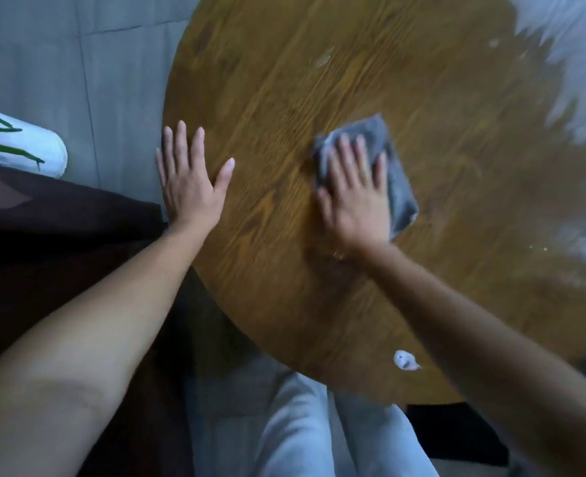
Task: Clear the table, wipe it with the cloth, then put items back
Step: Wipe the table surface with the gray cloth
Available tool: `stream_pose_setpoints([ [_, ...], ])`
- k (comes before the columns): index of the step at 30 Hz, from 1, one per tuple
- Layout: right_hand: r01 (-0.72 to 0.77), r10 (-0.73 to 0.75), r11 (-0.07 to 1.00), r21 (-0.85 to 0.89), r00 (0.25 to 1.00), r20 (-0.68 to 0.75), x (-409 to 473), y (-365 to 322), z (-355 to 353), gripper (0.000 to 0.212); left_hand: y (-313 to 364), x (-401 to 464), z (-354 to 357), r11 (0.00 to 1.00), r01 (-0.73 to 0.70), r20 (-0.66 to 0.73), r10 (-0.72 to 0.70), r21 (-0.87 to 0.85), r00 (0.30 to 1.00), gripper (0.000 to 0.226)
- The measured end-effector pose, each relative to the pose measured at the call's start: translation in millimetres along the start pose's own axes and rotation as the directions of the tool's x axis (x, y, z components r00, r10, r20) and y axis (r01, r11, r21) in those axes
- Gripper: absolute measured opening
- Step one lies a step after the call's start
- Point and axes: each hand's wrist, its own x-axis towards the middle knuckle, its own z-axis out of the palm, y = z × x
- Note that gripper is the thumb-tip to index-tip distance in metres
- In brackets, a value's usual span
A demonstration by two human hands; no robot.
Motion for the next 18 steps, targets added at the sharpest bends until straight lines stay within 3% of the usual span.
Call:
stream_pose_setpoints([
  [3,0.391,-0.396,0.918,0.064,0.909,0.13,-182,-41,29,0.066,4,-8,-1,1.0,0.024,-0.031,-0.024,-0.02,0.999,0.08],
  [5,0.443,-0.451,0.892,0.085,0.874,0.18,-248,-1,21,0.067,16,-27,1,0.998,0.056,-0.034,-0.057,-0.043,0.998,0.083],
  [7,0.362,-0.368,0.93,0.066,0.91,0.19,-251,61,4,0.066,32,-62,4,0.999,-0.002,-0.028,0.001,-0.033,1.0,0.082],
  [10,0.025,-0.022,0.999,-0.024,0.995,0.101,-163,144,-27,0.069,58,-122,16,0.99,-0.142,0.0,0.142,-0.017,0.99,0.073],
  [12,-0.256,0.256,0.967,-0.009,0.967,-0.012,-70,170,-45,0.075,68,-148,22,0.989,-0.149,0.01,0.149,0.015,0.989,0.07],
  [14,-0.42,0.421,0.907,0.036,0.905,-0.064,-3,156,-51,0.079,72,-157,25,0.991,-0.133,0.011,0.133,0.031,0.991,0.069],
  [16,-0.324,0.327,0.945,0.042,0.942,-0.072,-3,104,-31,0.075,71,-153,23,0.99,-0.128,0.007,0.128,0.057,0.992,0.069],
  [18,-0.053,0.053,0.999,0.007,0.998,-0.031,-83,39,0,0.068,69,-151,22,0.991,-0.128,-0.009,0.128,0.044,0.992,0.067],
])
